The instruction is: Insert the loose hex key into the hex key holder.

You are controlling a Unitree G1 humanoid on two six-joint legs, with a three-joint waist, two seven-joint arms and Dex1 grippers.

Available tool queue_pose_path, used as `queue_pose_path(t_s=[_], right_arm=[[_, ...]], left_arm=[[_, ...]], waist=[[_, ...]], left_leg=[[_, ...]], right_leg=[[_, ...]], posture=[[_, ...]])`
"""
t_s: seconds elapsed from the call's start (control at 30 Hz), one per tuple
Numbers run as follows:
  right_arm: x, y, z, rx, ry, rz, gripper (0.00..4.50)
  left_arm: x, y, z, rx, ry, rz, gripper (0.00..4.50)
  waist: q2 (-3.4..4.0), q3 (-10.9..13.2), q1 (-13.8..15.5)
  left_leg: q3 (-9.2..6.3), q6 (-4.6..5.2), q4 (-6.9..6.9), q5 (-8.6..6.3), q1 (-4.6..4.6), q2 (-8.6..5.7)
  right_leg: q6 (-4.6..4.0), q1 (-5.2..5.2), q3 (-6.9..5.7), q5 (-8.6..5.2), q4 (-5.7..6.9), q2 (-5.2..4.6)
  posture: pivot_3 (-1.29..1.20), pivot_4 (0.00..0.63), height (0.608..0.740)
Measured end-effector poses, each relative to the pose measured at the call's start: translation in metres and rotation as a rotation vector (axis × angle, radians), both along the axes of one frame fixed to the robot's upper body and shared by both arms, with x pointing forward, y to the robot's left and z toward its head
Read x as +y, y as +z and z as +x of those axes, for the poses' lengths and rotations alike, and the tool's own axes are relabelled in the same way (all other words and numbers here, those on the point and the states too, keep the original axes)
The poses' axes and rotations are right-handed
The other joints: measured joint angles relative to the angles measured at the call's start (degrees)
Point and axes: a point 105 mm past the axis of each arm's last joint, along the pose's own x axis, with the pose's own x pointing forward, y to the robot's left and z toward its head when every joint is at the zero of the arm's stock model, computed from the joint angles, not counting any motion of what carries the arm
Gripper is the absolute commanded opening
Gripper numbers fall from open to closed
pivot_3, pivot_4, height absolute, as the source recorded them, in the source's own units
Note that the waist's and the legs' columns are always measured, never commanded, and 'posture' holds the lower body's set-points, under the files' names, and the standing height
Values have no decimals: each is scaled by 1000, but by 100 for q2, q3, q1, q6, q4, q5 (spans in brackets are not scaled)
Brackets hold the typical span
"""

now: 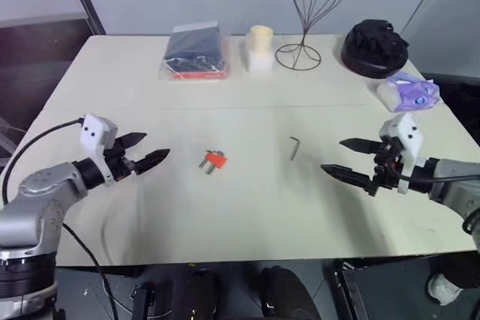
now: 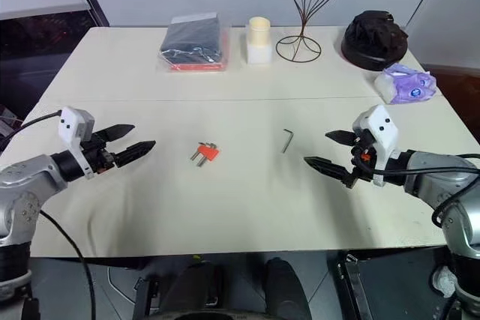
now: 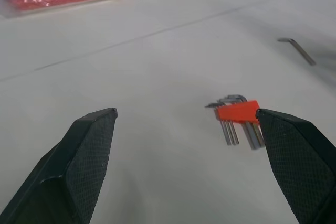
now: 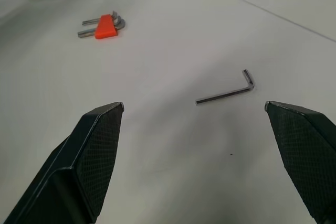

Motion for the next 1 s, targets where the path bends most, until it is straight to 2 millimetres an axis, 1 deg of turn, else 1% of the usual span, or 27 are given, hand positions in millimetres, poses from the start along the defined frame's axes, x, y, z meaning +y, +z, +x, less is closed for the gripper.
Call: queue_pose_path(t_s=[0.17,0.43,0.6,0.67,0.8,1.0], right_arm=[[-1,0,3,-14,-23,-14,4500],[-4,1,9,-35,-61,-8,4500],[-10,3,22,-36,-145,9,4500],[-12,3,26,-33,-178,7,4500],[-13,0,27,-14,-198,5,4500],[-10,-1,25,-21,-188,-5,4500]], left_arm=[[1,-4,-2,5,22,-1,4424],[1,0,-2,-25,15,9,4424],[4,-3,3,-40,22,20,4424],[2,-7,6,-34,10,27,4424],[-1,-13,9,-21,-12,38,4424],[-1,-12,12,-31,-21,55,4424]], waist=[[0,0,17],[1,0,20],[1,0,18],[2,0,22],[2,0,20],[2,0,17]], left_leg=[[0,0,-1,0,0,1],[1,-1,-2,0,0,0],[1,-1,-3,0,0,0],[2,-1,-4,0,-1,0],[2,0,-7,-1,-3,0],[2,1,-7,-1,-3,0]], right_leg=[[-3,0,0,-1,-1,-3],[-6,0,0,-2,-4,-6],[-19,-1,0,-6,-6,-7],[-18,-1,0,-5,-7,-8],[-16,-2,0,-4,-11,-9],[-11,-2,0,-1,-11,-9]], posture=[[0,150,740],[0,150,740],[0,150,740],[0,150,740],[0,150,740],[0,150,740]])
